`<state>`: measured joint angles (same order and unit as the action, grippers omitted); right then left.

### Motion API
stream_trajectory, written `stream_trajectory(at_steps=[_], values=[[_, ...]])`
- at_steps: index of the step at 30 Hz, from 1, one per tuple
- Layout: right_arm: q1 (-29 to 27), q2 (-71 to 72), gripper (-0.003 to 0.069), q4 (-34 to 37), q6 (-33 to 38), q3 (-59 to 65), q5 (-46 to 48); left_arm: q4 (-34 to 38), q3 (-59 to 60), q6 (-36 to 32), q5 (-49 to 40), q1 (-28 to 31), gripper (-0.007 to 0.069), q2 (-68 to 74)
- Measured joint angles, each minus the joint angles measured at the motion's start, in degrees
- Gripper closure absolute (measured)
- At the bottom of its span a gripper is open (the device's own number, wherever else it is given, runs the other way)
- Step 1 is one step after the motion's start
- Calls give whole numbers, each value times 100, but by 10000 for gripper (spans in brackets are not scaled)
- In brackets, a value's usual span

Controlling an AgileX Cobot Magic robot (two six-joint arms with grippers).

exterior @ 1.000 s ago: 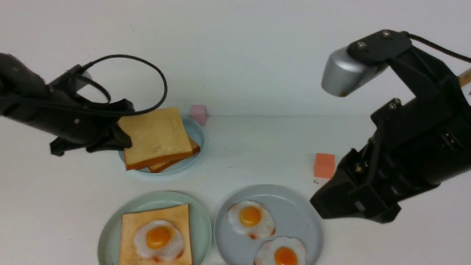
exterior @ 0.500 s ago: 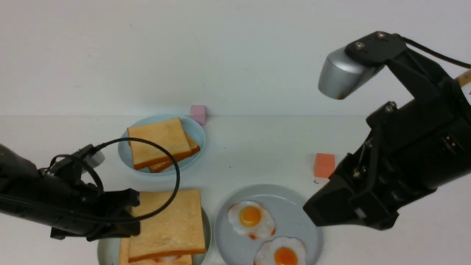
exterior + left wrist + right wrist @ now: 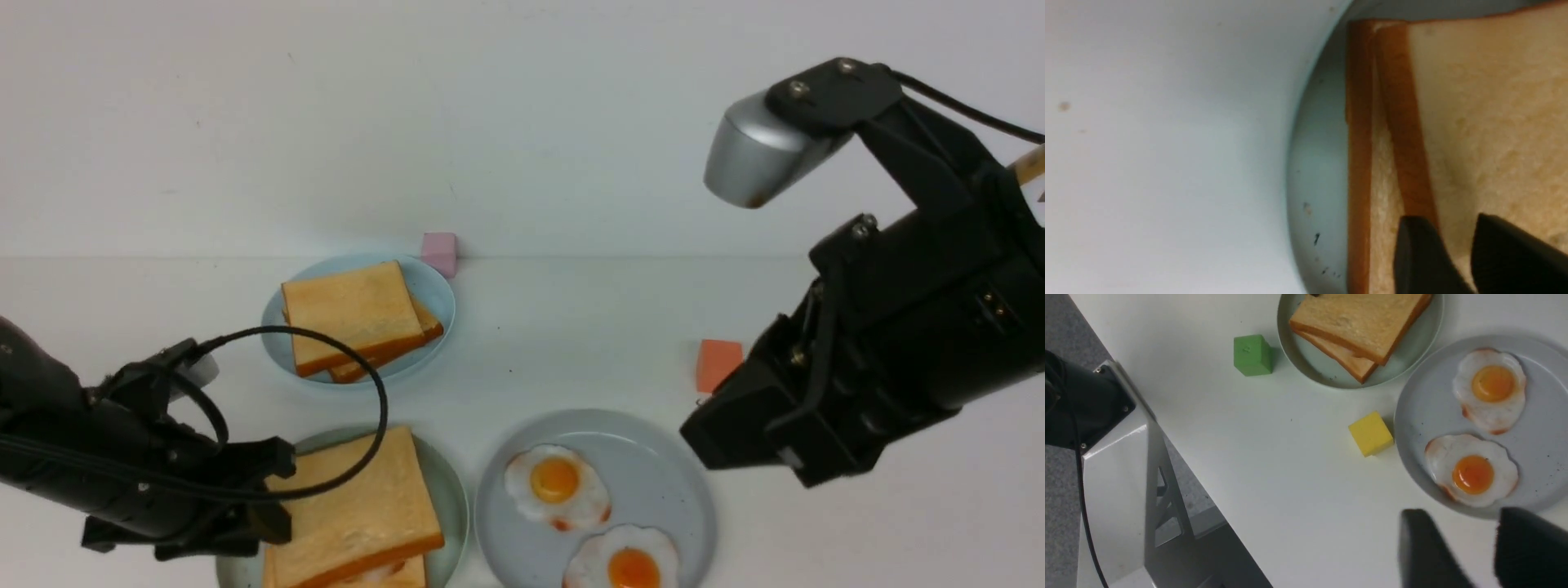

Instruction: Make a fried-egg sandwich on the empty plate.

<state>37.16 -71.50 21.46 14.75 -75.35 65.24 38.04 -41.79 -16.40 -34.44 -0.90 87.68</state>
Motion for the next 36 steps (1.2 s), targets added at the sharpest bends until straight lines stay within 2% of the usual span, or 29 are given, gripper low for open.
stream_trajectory(at_steps=[3, 5, 10, 11, 12, 15, 18, 19, 20, 22, 29, 36], values=[[0, 48, 596, -7, -13, 182, -93, -313, -76, 302, -122, 0, 283, -355], [-12, 176, 659, -64, -105, 507, -294, -450, -136, 486, -279, 0, 251, -578], [-117, 957, 671, -381, -118, 1695, -1496, -304, -169, 409, -742, -61, 243, -1053], [-117, 1447, 671, -544, -30, 2438, -2287, -134, -169, 130, -931, -204, 262, -1271], [-117, 1672, 671, -559, 18, 2791, -2647, -12, -169, -40, -1051, -339, 284, -1431], [-117, 2455, 670, -445, -15, 4065, -3804, 245, -13, -295, -1189, -804, 378, -2043], [-117, 3368, 669, -142, -189, 5147, -4759, 231, 335, -334, -1189, -1314, 520, -3076], [-117, 3368, 669, -124, -195, 5205, -4759, 231, 361, -334, -1189, -1314, 528, -3076], [-117, 3755, 668, -8, -239, 5614, -5058, 189, 546, -306, -1182, -1490, 581, -3566], [-117, 4158, 666, 26, -232, 6018, -5343, 115, 847, -169, -1182, -1637, 638, -4311], [-117, 4833, 662, 1, -28, 6500, -5887, -2, 1799, 123, -942, -1688, 638, -6624], [-117, 4875, 659, 1, -5, 6500, -6080, -16, 1911, 141, -445, -1688, 638, -7540]])
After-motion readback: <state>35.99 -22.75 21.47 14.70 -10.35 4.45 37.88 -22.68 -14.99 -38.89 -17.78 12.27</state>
